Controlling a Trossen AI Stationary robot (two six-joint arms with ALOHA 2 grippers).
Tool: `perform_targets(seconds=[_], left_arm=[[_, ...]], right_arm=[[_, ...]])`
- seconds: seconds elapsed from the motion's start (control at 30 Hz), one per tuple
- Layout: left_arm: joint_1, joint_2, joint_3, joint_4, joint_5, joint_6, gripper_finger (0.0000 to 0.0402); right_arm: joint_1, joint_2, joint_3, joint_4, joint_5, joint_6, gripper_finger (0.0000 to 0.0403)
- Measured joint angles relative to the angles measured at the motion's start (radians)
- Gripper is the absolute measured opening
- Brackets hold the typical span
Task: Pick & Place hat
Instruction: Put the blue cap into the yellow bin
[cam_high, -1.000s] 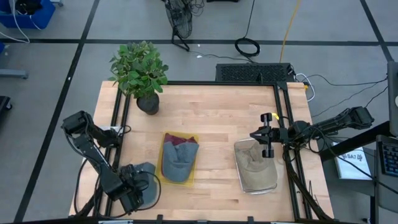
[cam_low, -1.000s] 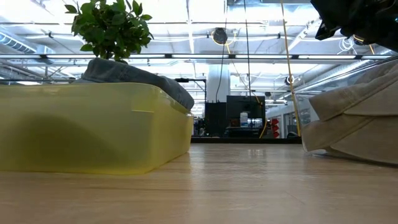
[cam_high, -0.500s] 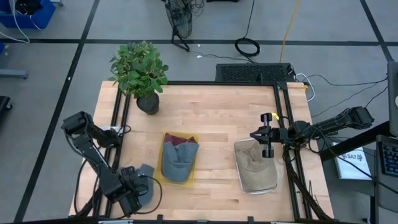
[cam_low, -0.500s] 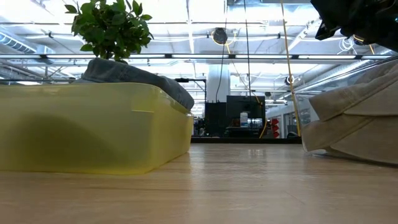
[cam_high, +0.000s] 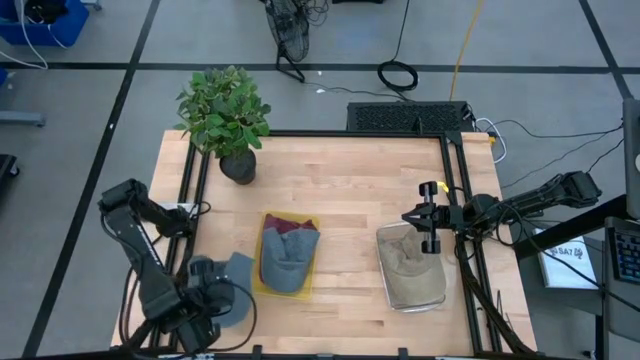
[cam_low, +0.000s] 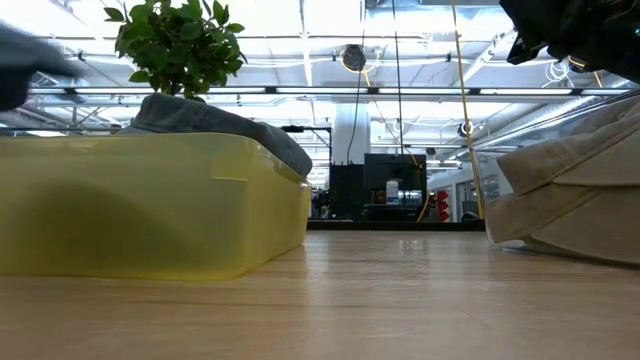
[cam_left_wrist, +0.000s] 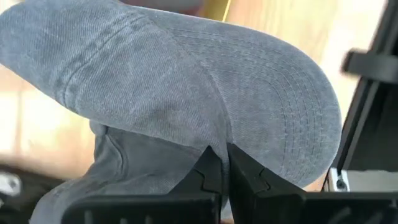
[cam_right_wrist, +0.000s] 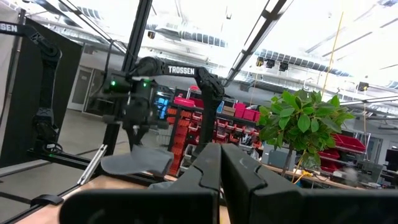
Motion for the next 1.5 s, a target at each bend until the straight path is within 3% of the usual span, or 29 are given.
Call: perform_targets(seconds=[0.2,0.47,0.63,0.8,1.13,1.37,1.5], left_arm=[[-0.006,0.0,0.078,0.003,-0.159,0.174,0.0008],[-0.007,0.0,0.112,0.091,-0.365,0.518,0.0008],[0.0,0.0,0.134,0.151,-0.432,0.633,0.0007],[0.043,-0.017,0.141,0.159,-0.429,0.685,0.0008],[0.172,-0.204,0.141,0.396,-0.423,1.145,0.0007],[0.37,-0.301,0.099,0.564,-0.213,1.328,0.0007],[0.494,-0.301,0.063,0.558,-0.169,1.236,0.0006]], right_arm=[[0.0,0.0,0.0,-0.001,0.0,0.0,0.0],[0.0,0.0,0.0,-0.012,0.0,0.005,0.0],[0.0,0.0,0.0,-0.019,0.0,-0.002,0.0],[0.0,0.0,0.0,-0.02,0.0,-0.007,0.0],[0.0,0.0,0.0,-0.019,0.0,-0.012,0.0],[0.0,0.0,0.0,-0.019,0.0,-0.03,0.0],[0.0,0.0,0.0,-0.018,0.0,-0.029,0.0]])
